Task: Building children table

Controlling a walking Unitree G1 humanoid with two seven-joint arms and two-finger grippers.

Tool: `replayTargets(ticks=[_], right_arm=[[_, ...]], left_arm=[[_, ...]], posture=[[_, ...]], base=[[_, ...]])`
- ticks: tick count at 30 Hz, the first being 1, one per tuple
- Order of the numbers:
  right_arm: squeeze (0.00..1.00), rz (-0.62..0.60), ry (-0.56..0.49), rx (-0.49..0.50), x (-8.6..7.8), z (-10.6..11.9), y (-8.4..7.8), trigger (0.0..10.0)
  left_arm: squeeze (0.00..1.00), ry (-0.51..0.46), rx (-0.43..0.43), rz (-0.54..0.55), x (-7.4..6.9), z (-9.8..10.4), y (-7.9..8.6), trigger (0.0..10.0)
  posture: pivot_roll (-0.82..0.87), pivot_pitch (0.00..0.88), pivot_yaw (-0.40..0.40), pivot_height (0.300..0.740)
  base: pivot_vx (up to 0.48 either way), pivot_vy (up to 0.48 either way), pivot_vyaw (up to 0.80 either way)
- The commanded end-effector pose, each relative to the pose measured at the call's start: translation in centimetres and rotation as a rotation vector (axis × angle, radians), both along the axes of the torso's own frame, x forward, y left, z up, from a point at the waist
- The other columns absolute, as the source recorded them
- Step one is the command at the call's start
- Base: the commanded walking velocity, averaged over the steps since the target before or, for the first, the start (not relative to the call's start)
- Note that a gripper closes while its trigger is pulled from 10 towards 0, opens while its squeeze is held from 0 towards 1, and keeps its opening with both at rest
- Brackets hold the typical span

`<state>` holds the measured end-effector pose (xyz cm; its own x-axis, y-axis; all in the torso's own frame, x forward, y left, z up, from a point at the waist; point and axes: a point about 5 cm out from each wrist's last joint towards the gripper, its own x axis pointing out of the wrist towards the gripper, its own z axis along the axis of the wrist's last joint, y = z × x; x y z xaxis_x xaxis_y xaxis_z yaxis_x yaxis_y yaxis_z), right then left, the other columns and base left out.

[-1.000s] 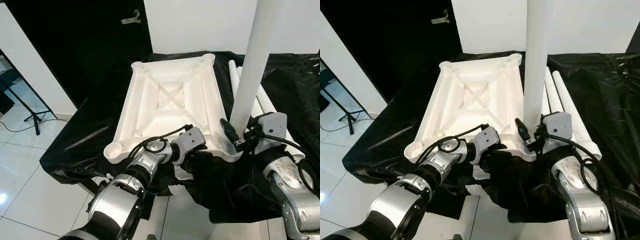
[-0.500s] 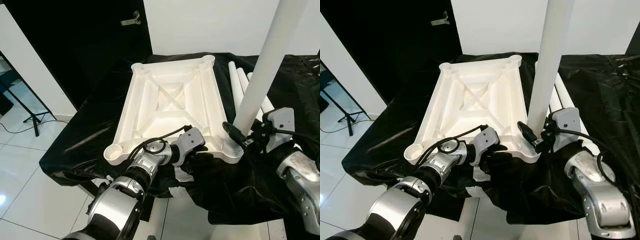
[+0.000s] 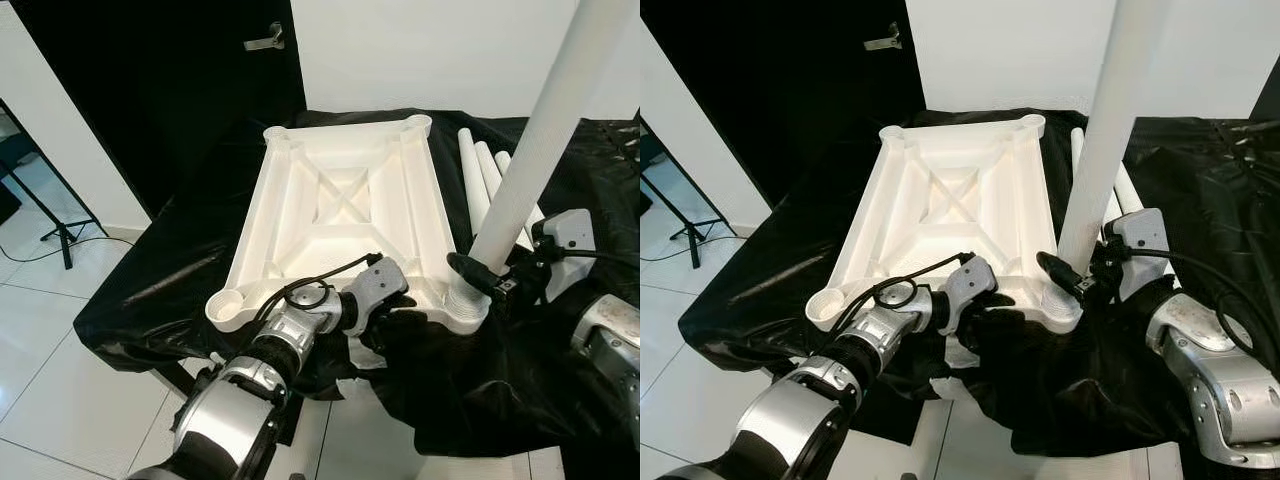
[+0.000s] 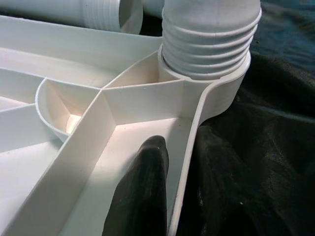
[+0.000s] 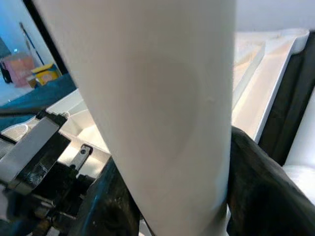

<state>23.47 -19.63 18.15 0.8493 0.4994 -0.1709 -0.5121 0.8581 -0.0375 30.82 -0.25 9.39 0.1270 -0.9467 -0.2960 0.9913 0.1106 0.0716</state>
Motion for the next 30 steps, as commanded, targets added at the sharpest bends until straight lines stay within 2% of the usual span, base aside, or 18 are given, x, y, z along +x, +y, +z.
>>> replayTargets(ticks=[1, 9, 14, 17, 19, 23, 29, 30], right_arm=[[0.00, 0.089, 0.299, 0.120, -1.3, -4.3, 1.7, 10.0], [0.00, 0.074, 0.360, 0.180, -1.6, -4.2, 1.9, 10.0], [0.00, 0.039, 0.427, 0.202, -1.7, -4.9, 1.9, 10.0], [0.00, -0.038, 0.503, 0.248, -1.9, -6.3, 1.9, 10.0], [0.00, -0.059, 0.512, 0.252, -2.0, -6.7, 1.9, 10.0], [0.00, -0.218, 0.436, 0.169, -1.7, -7.7, 1.6, 10.0], [0.00, -0.246, 0.388, 0.137, -1.6, -7.7, 1.9, 10.0], [0.00, -0.244, 0.338, 0.105, -1.5, -7.6, 2.2, 10.0]], left_arm=[[0.00, 0.130, -0.005, -0.199, -1.9, -1.2, -0.3, 10.0], [0.00, 0.137, -0.012, -0.197, -2.1, -1.3, -0.5, 10.0], [0.00, 0.136, -0.016, -0.184, -2.1, -1.4, -0.6, 10.0], [0.00, 0.132, -0.017, -0.178, -2.2, -1.5, -0.5, 10.0], [0.00, 0.133, -0.017, -0.178, -2.2, -1.5, -0.5, 10.0], [0.00, 0.132, -0.019, -0.169, -2.2, -1.5, -0.4, 10.0], [0.00, 0.132, -0.018, -0.165, -2.2, -1.5, -0.3, 10.0], [0.00, 0.133, -0.017, -0.164, -2.2, -1.6, -0.3, 10.0]], posture=[[0.05, 0.000, 0.052, 0.740], [0.05, 0.000, 0.046, 0.740], [0.05, 0.000, 0.042, 0.740], [0.06, 0.000, 0.040, 0.740], [0.06, 0.000, 0.040, 0.740], [0.06, 0.000, 0.039, 0.740], [0.07, 0.000, 0.040, 0.740], [0.07, 0.000, 0.039, 0.740]], base=[[0.000, 0.000, 0.00], [0.000, 0.000, 0.00], [0.000, 0.000, 0.00], [0.000, 0.000, 0.00], [0.000, 0.000, 0.00], [0.000, 0.000, 0.00], [0.000, 0.000, 0.00], [0.000, 0.000, 0.00]])
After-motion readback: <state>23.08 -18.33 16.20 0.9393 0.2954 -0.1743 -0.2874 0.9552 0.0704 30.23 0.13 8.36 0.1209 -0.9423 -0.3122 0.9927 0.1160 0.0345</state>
